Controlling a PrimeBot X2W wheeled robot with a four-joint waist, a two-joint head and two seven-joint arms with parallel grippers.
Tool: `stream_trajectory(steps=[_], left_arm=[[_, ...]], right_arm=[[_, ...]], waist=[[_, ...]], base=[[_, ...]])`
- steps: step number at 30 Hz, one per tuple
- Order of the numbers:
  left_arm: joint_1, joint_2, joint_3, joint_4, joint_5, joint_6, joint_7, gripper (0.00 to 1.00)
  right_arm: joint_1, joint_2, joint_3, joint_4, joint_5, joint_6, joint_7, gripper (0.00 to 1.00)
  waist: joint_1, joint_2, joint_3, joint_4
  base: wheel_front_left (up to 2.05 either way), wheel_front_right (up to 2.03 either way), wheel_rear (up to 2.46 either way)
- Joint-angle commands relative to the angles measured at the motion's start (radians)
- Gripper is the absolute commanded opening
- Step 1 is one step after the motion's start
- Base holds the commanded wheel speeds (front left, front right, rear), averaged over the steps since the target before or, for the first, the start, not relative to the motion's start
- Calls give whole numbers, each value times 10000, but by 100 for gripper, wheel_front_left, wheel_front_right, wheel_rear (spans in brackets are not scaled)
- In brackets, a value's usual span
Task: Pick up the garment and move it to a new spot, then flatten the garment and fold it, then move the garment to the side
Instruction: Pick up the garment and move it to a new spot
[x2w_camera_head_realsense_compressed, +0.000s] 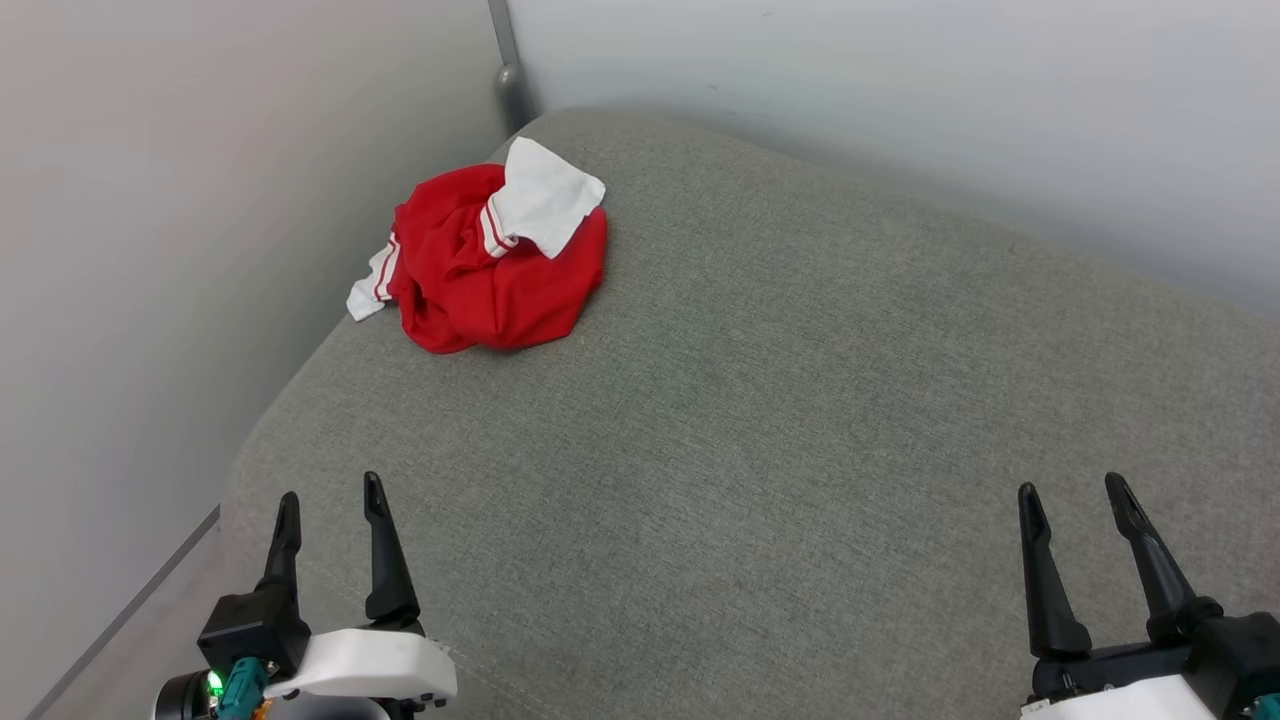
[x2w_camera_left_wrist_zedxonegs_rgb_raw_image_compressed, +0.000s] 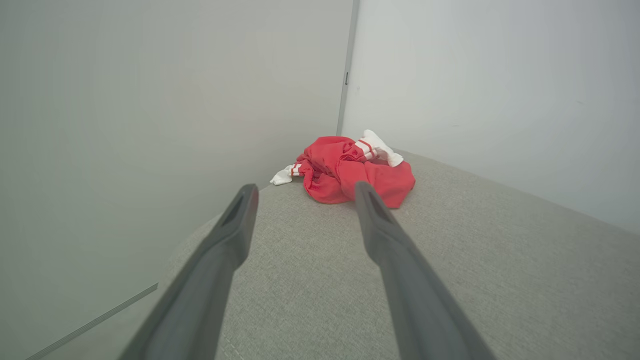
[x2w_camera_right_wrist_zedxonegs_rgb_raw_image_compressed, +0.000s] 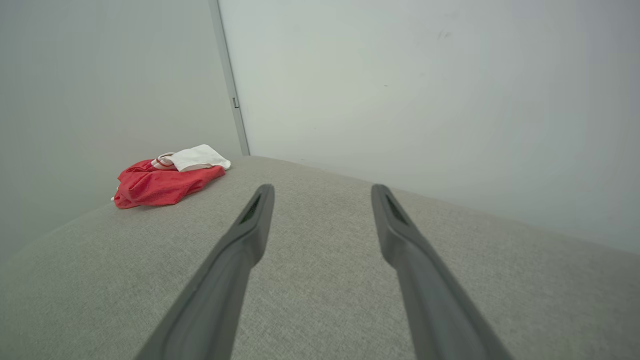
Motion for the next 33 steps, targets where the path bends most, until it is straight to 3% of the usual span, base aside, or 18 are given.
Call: stream_trajectory(steps=[1, 5, 10, 13, 20, 25, 33], left_arm=[[18, -8, 43, -31, -44, 45, -28, 100], [-274, -9, 263, 110, -31, -116, -28, 100], [-1391, 170, 1208, 469, 461, -744, -28, 100], [-2485, 598, 1784, 842, 632, -1155, -28, 100], [-5371, 2273, 2506, 2449, 712, -1957, 47, 100], [-7490, 3558, 2485, 3563, 577, -2577, 968, 100], [-9590, 4993, 1939, 4455, -562, -3273, 4703, 100]], right_arm=[[-123, 16, 10, -21, -45, -7, -21, 100], [-157, 15, -37, -21, -62, -7, -21, 100], [-294, 15, 0, -106, -201, -7, -21, 100], [-476, 16, -44, -144, -327, -7, -21, 100], [-970, 15, -238, -361, -780, -7, -21, 100], [-1385, 15, -399, -513, -959, -7, -21, 100], [-1936, 15, -491, -797, -1209, -7, -21, 100]], waist=[[-1, 0, 5, -4], [-1, 0, 93, -152], [-1, 0, 431, -562], [-1, 0, 767, -883], [-1, 0, 1859, -1687], [-1, 0, 2756, -2152], [-1, 0, 3966, -2734]], base=[[0, 0, 0], [0, 0, 0], [0, 0, 0], [0, 0, 0], [0, 0, 0], [0, 0, 0], [0, 0, 0]])
